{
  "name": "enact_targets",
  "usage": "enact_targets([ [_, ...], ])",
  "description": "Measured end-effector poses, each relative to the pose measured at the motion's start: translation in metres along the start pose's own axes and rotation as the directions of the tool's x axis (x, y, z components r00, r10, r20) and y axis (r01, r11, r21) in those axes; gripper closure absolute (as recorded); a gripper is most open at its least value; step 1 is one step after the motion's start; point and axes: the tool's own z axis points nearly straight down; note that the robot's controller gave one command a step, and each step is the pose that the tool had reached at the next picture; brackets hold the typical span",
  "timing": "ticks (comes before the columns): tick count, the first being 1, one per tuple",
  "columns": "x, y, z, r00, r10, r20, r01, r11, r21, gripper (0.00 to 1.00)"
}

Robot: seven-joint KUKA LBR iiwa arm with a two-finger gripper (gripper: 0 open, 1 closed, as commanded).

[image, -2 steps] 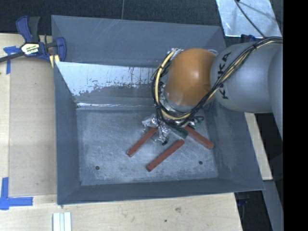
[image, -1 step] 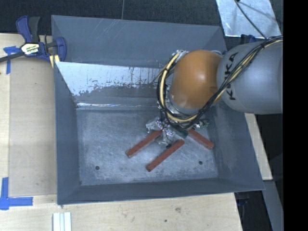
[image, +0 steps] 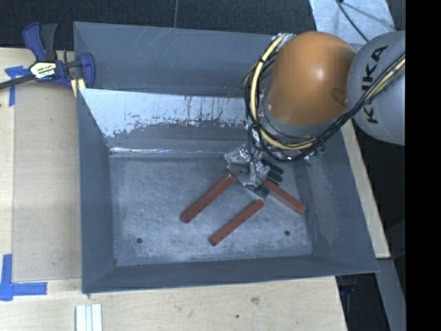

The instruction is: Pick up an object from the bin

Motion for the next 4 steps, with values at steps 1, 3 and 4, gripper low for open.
enact_targets([
  [1, 0.001, 0.001, 0.005, 1.0, 0.001, -0.007, -0.002, 1.0, -0.006, 0.0],
  [3, 0.046, 0.018, 0.117, 0.993, -0.12, -0.01, 0.12, 0.993, -0.011, 0.0],
  [4, 0.045, 0.018, 0.115, 0.993, -0.119, -0.007, 0.119, 0.993, -0.008, 1.0],
])
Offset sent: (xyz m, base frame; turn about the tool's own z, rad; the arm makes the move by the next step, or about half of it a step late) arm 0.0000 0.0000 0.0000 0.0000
